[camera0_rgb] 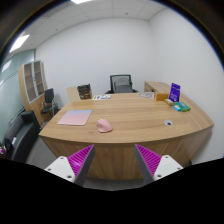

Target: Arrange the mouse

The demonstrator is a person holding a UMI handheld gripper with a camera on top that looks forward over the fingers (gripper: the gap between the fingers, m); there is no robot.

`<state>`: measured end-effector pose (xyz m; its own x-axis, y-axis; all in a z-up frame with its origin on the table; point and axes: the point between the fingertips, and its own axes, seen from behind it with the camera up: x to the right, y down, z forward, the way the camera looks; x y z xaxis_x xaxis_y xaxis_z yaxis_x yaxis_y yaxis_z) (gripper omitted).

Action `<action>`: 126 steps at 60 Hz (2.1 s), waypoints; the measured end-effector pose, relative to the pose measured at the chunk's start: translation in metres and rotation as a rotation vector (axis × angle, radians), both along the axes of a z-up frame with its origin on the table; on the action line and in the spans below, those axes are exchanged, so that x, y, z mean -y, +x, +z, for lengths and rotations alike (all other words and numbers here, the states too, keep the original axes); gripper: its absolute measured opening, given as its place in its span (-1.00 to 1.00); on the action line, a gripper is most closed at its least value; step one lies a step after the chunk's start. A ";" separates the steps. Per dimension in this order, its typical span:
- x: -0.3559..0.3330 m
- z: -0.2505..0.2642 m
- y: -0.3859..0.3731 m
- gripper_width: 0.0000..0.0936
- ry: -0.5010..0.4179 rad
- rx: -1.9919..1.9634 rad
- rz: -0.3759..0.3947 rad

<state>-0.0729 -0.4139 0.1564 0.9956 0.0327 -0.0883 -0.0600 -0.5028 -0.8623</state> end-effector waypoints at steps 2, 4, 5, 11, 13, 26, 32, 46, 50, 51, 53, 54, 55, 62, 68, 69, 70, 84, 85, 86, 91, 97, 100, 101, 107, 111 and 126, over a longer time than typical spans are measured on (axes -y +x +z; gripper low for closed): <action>-0.005 -0.009 -0.015 0.77 -0.007 -0.009 -0.024; -0.008 -0.018 -0.029 0.77 -0.017 -0.023 -0.042; -0.009 -0.022 -0.036 0.77 -0.022 -0.030 -0.049; -0.023 -0.033 -0.066 0.77 -0.015 -0.053 -0.077; -0.029 -0.041 -0.074 0.77 -0.009 -0.057 -0.079; -0.096 -0.070 -0.101 0.77 -0.002 -0.050 -0.059; -0.138 -0.089 -0.095 0.77 0.007 -0.019 -0.067; -0.234 -0.128 -0.080 0.77 0.002 0.080 0.016; -0.256 -0.131 -0.080 0.78 -0.016 0.047 0.028; -0.261 -0.132 -0.079 0.78 -0.018 0.044 0.032; -0.272 -0.135 -0.075 0.78 -0.012 0.046 0.036; -0.276 -0.133 -0.073 0.78 -0.014 0.048 0.038; -0.281 -0.134 -0.072 0.78 -0.014 0.051 0.040; -0.308 -0.141 -0.072 0.80 -0.023 0.026 0.075; -0.328 -0.150 -0.069 0.80 -0.043 0.012 0.068; -0.330 -0.151 -0.067 0.80 -0.047 0.012 0.063; -0.333 -0.151 -0.065 0.80 -0.049 0.012 0.059; -0.354 -0.161 -0.062 0.30 -0.079 -0.020 0.054; -0.354 -0.162 -0.061 0.21 -0.080 -0.017 0.051; -0.354 -0.162 -0.059 0.21 -0.080 -0.010 0.044; -0.350 -0.165 -0.059 0.09 -0.115 -0.008 0.029; -0.350 -0.167 -0.059 0.02 -0.130 -0.001 0.015; -0.350 -0.168 -0.059 -0.02 -0.137 0.002 0.004; -0.351 -0.169 -0.058 -0.04 -0.137 0.002 -0.001; -0.351 -0.166 -0.055 -0.14 -0.142 0.011 -0.034; -0.351 -0.165 -0.056 -0.15 -0.160 0.001 -0.064; -0.394 -0.066 -0.166 -0.14 -0.028 0.034 -0.033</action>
<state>-0.2386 -0.0197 0.0906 0.9985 -0.0021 -0.0551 -0.0480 -0.5252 -0.8496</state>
